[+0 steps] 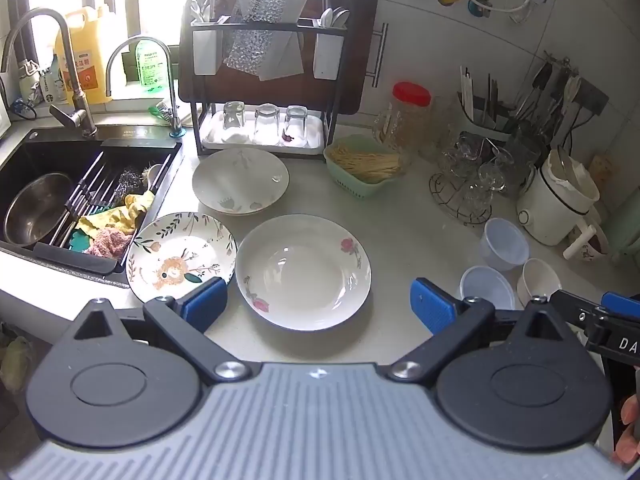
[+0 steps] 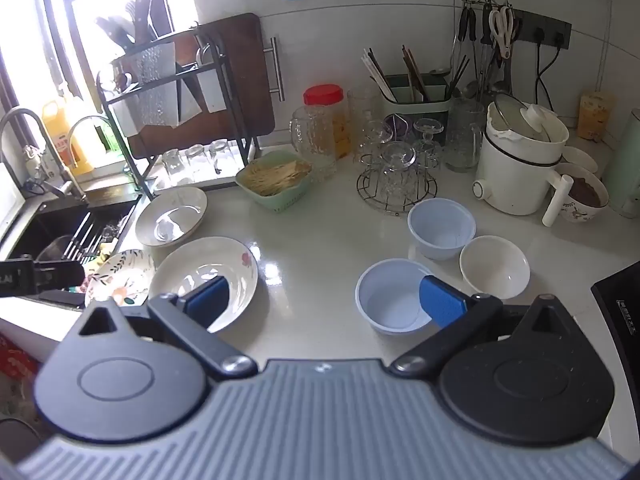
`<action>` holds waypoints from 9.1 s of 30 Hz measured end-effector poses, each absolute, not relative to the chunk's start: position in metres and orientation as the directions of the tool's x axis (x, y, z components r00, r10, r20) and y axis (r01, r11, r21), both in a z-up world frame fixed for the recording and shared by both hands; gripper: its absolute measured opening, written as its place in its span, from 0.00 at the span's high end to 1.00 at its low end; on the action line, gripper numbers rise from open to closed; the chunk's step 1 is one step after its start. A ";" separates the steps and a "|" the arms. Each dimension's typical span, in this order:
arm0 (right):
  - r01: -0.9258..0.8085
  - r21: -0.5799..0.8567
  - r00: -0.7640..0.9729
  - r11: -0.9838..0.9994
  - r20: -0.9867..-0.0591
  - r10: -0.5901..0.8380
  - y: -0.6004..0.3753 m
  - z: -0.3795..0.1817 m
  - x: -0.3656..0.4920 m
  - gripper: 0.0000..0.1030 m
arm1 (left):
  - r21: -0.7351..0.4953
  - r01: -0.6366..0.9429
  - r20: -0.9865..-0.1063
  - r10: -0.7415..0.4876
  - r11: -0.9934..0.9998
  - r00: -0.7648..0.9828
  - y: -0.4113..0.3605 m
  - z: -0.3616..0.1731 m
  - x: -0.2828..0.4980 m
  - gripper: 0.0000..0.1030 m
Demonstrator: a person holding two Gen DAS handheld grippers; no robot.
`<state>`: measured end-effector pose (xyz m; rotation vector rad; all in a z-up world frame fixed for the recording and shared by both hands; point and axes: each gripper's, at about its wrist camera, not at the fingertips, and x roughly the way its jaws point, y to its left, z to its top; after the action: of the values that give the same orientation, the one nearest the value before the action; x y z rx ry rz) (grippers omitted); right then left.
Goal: Organize plates and bowls
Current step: 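Move both grippers together toward the floral rabbit-pattern plate, then close both grippers on the rim of the floral rabbit-pattern plate, then lift the floral plate with both grippers and carry it over the rose plate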
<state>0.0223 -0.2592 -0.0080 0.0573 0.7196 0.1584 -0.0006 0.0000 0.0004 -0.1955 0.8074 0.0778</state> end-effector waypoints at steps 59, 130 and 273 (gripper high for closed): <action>-0.049 0.175 0.763 0.983 -0.628 0.150 -0.270 -0.009 0.018 0.00 | -0.066 -0.081 -0.692 0.013 0.995 0.722 0.007 0.016 0.017 0.03; -0.088 0.266 0.738 0.960 -0.629 0.242 -0.123 -0.035 0.069 0.03 | -0.101 -0.001 -0.750 -0.075 0.995 0.657 0.171 -0.040 0.106 0.03; -0.040 0.454 0.456 0.890 -0.785 0.420 -0.141 -0.210 0.195 0.89 | -0.345 0.006 -0.906 -0.335 0.939 0.260 0.162 -0.225 0.239 0.66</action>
<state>0.1952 -0.1405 -0.2102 0.4010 1.0666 0.2929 0.2387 0.1621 -0.2249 -0.2964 1.2921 -0.2354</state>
